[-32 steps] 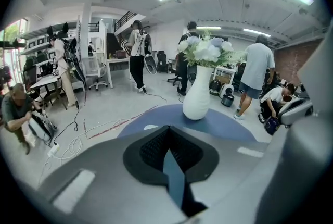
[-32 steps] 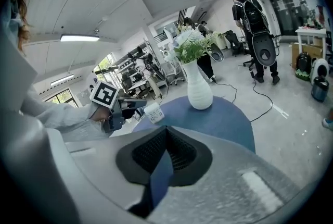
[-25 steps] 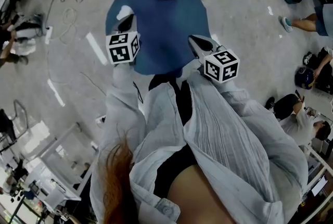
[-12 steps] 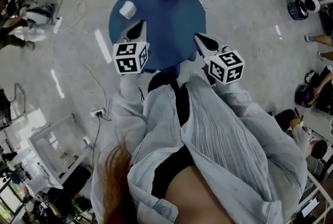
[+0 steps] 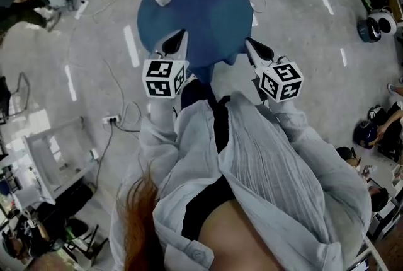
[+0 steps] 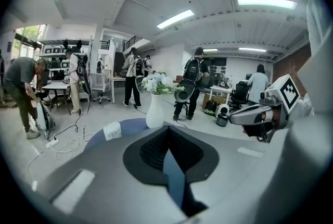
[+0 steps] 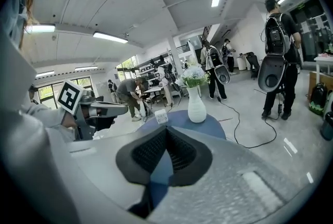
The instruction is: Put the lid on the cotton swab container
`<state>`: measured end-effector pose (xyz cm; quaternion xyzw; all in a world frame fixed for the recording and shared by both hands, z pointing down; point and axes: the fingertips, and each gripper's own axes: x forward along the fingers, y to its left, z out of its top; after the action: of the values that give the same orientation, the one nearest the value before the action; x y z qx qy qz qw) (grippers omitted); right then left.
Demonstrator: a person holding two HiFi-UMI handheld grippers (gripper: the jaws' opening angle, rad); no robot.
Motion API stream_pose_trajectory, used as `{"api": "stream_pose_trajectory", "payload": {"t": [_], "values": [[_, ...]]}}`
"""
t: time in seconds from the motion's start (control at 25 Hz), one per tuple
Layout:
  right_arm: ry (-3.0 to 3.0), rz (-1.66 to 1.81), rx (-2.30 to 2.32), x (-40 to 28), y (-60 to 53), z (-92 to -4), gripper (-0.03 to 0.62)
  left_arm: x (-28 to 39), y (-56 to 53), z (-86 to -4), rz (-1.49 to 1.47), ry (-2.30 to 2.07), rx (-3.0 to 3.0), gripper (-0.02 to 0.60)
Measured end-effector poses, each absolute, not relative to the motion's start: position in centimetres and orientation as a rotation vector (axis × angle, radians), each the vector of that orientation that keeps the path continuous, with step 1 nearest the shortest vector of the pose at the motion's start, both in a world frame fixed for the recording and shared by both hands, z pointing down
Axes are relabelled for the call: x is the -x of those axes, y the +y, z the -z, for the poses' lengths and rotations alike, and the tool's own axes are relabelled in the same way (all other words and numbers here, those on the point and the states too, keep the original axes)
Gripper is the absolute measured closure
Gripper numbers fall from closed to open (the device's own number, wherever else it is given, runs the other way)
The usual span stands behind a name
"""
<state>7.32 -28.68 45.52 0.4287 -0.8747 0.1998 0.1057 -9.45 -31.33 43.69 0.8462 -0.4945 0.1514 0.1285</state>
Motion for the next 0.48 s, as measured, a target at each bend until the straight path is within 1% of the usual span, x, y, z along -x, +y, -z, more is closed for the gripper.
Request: {"api": "stream_pose_trajectory", "payload": {"t": [0.2, 0.48], "values": [[-2.596, -0.512, -1.195, -8.4, -26.0, -45.4, 0.592, 7.5, -27.3, -44.2, -0.411, -1.42, -2.461, 0.565], [-2.615, -0.504, -1.171, -9.4, -22.7, -45.6, 0.592, 5.5, -21.9, -44.7, -0.306, -1.352, -2.499, 0.565]]}}
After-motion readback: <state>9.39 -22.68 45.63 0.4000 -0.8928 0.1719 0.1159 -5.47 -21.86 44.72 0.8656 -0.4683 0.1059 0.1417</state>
